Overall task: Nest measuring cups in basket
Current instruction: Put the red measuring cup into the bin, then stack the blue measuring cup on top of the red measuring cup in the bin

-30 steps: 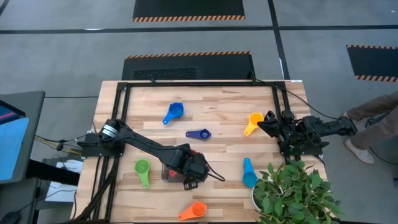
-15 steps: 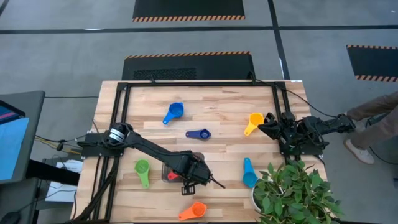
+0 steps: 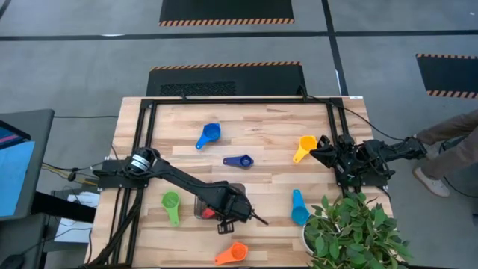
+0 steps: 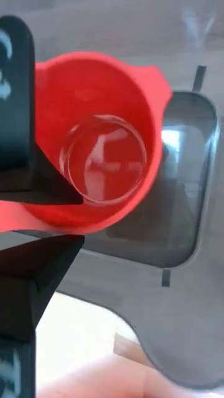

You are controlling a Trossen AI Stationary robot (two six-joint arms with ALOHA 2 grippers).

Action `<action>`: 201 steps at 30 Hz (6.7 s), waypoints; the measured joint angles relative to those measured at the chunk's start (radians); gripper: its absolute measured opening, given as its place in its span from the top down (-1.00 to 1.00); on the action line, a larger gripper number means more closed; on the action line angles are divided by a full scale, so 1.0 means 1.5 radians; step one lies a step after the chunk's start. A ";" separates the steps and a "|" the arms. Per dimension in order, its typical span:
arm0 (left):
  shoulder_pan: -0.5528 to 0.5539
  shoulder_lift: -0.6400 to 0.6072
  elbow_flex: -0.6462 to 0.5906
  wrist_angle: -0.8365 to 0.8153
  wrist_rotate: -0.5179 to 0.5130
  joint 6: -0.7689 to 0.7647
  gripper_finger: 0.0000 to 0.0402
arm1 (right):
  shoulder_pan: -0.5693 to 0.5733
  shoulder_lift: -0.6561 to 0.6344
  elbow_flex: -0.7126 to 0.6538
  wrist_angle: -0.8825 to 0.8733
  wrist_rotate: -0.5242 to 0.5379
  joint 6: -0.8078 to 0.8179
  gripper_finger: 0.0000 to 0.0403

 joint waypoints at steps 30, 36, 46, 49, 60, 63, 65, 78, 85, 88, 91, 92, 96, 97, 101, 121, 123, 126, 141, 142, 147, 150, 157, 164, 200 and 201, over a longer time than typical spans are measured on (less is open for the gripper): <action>0.119 -0.053 0.262 -0.330 -0.310 0.140 0.52 | 0.000 0.000 0.000 0.071 -0.054 0.035 0.68; 0.238 -0.090 0.122 -0.279 -0.282 0.145 0.52 | -0.001 0.001 0.000 0.062 -0.055 0.018 0.68; 0.407 -0.107 -0.052 -0.113 -0.219 0.173 0.52 | -0.002 0.000 0.000 0.083 -0.052 -0.023 0.68; 0.439 -0.107 -0.037 -0.111 -0.232 0.190 0.52 | -0.002 0.000 0.000 0.087 -0.052 -0.024 0.68; 0.490 -0.100 -0.040 -0.008 -0.142 0.252 0.52 | -0.003 0.000 0.000 0.087 0.010 -0.049 0.68; 0.492 -0.100 -0.040 0.016 -0.145 0.265 0.52 | -0.003 0.000 0.000 0.089 0.024 -0.059 0.68; 0.493 -0.100 -0.040 0.013 -0.146 0.264 0.52 | -0.002 0.000 0.000 0.090 0.024 -0.059 0.68; 0.509 -0.100 -0.040 -0.012 -0.176 0.151 0.52 | -0.002 0.000 0.000 0.079 0.021 -0.059 0.68; 0.500 -0.083 -0.039 -0.018 -0.153 0.081 0.52 | -0.002 0.000 0.000 0.079 0.021 -0.059 0.68; 0.496 -0.075 -0.042 -0.023 -0.165 0.059 0.52 | -0.002 0.000 0.000 0.079 0.021 -0.059 0.68; 0.496 -0.078 -0.052 -0.019 -0.166 0.025 0.52 | -0.002 0.000 0.000 0.079 0.021 -0.059 0.68; 0.496 -0.077 -0.054 -0.036 -0.171 0.016 0.52 | -0.002 0.000 0.000 0.079 0.021 -0.059 0.68; 0.494 -0.077 -0.053 -0.043 -0.155 -0.005 0.52 | -0.002 0.000 0.000 0.079 0.021 -0.059 0.68; 0.492 -0.077 -0.053 -0.043 -0.150 -0.005 0.52 | -0.002 0.000 0.000 0.079 0.021 -0.059 0.68; 0.479 -0.077 -0.053 -0.044 -0.147 -0.003 0.52 | -0.002 0.000 0.000 0.079 0.020 -0.059 0.68; 0.457 -0.077 -0.053 -0.043 -0.171 -0.063 -0.04 | -0.002 0.000 0.000 0.079 0.019 -0.059 0.68; 0.455 -0.077 -0.053 -0.042 -0.194 -0.068 -0.07 | -0.002 0.000 0.000 0.079 0.019 -0.059 0.68; 0.456 -0.077 -0.053 -0.042 -0.184 -0.069 -0.08 | -0.002 0.000 0.000 0.079 0.019 -0.059 0.68; 0.471 -0.005 -0.053 -0.017 -0.186 0.002 -0.08 | -0.001 0.000 0.000 0.079 0.019 -0.059 0.68; 0.472 0.002 -0.053 -0.023 -0.179 0.003 -0.08 | -0.001 0.000 0.000 0.080 0.019 -0.058 0.68; 0.477 0.033 -0.053 -0.018 -0.160 0.003 -0.08 | -0.001 0.000 0.000 0.078 0.018 -0.058 0.68; 0.475 0.044 -0.053 -0.014 -0.157 0.004 -0.06 | -0.001 0.000 0.000 0.079 0.018 -0.058 0.68; 0.475 0.041 -0.053 -0.005 -0.145 0.030 0.62 | -0.001 0.001 0.000 0.071 0.018 -0.058 0.68; 0.474 0.040 -0.039 -0.035 -0.128 0.051 0.99 | -0.001 0.001 0.000 0.066 0.018 -0.058 0.68; 0.040 0.059 0.351 -0.245 0.011 -0.461 1.00 | -0.001 0.000 0.000 0.065 0.018 0.018 0.68; 0.038 0.065 0.351 -0.224 0.007 -0.472 1.00 | -0.001 0.000 0.000 0.065 0.018 0.022 0.68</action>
